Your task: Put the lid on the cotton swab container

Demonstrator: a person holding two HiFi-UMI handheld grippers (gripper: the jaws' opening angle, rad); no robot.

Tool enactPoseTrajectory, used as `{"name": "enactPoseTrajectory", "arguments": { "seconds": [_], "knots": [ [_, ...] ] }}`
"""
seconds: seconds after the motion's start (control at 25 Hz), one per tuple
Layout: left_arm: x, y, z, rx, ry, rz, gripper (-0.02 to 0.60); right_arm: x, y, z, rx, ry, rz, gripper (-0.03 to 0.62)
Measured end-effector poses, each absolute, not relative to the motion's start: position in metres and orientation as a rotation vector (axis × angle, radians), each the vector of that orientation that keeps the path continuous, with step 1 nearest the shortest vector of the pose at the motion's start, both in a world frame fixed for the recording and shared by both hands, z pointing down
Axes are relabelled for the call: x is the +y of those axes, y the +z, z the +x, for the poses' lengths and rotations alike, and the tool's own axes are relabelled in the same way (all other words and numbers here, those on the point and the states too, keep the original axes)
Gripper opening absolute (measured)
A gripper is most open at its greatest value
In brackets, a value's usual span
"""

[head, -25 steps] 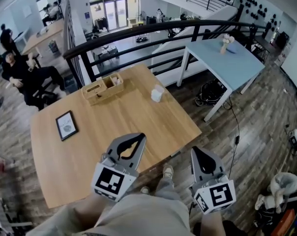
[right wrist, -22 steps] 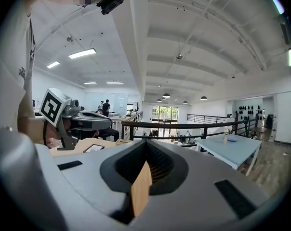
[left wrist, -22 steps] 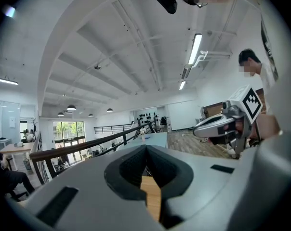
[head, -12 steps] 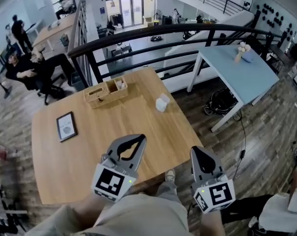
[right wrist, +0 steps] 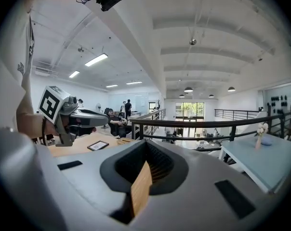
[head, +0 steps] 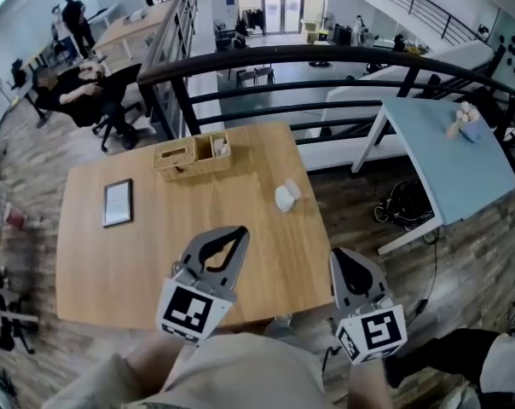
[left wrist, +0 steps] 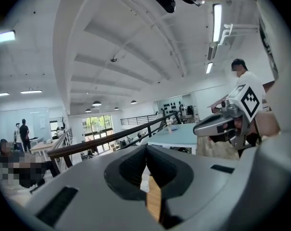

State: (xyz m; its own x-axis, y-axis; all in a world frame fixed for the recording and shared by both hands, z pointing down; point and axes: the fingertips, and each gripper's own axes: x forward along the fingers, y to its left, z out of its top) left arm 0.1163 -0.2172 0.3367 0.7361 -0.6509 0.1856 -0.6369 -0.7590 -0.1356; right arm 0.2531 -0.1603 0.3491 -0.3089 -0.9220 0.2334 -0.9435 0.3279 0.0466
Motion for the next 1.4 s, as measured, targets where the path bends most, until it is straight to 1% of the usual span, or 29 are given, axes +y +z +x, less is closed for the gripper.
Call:
{"name": "enactPoseTrajectory", "arguments": {
  "seconds": [0.24,0.48,1.08,1.4],
  "knots": [
    [-0.238,0.341,0.146,1.229,-0.377,-2.807,0.023,-0.198,0.356,0.293,-2.450,0.136,1.572,0.026],
    [-0.249,0.345,0.159,1.313,-0.403,-2.770,0.023,-0.220,0.368,0.316,-2.475,0.161,1.528,0.026],
    [-0.272,0.346,0.151,1.333,-0.412,-2.774,0.023,-0.247,0.373,0.319,-2.455,0.216,1.556,0.026],
    [-0.312,0.355,0.150,1.298,-0.410,-2.758,0.023,-0.298,0.381,0.331,-2.406,0.218,1.585,0.026]
  ]
}}
